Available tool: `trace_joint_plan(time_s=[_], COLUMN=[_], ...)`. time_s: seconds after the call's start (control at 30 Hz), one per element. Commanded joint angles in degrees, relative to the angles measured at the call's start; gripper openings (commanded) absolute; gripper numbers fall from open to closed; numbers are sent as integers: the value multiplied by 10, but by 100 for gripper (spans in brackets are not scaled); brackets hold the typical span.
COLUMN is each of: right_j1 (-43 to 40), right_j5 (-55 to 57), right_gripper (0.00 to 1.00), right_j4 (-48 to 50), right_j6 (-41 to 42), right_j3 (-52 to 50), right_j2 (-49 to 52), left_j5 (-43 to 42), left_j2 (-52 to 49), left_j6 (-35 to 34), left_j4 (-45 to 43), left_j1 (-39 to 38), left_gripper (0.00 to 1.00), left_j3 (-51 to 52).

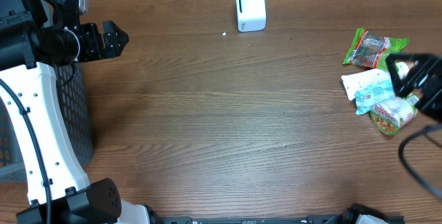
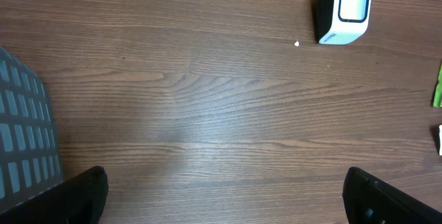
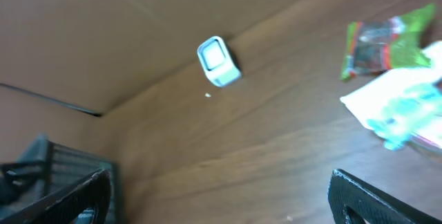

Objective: Scan the item barcode
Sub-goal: 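Carry the teal wipes pack to the right edge beside the other items, then release the teal wipes pack and pull the right gripper back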

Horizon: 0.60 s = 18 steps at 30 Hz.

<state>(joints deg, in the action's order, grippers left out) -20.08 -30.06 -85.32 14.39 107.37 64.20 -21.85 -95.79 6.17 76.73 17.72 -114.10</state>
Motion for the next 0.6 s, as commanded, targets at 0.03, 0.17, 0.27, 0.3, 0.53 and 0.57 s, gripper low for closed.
trace_joint_plan(time_s=[0.03, 0.17, 0.27, 0.3, 0.53, 0.57], right_j1=[5, 13, 61, 78, 137, 142], right_j5=[89, 124, 184, 197, 211, 211], right_gripper=[100, 100, 100, 100, 100, 100], right_j4=[-16, 7, 106, 152, 514, 552], right_j6=[-56, -106, -106, -106, -106, -106], right_j3=[0, -28, -119, -159, -511, -553], right_j2=[-50, -87, -149, -172, -341, -358], left_j5=[2, 2, 2, 2, 2, 2], left_j2=[2, 2, 2, 2, 2, 2], left_j6=[-2, -2, -2, -2, -2, -2], left_j4=[-1, -1, -1, -1, -1, -1], left_j1=[3, 3, 3, 3, 3, 3], left_gripper=[100, 100, 100, 100, 100, 100], left_j3=[-6, -6, -6, -6, -6, -6])
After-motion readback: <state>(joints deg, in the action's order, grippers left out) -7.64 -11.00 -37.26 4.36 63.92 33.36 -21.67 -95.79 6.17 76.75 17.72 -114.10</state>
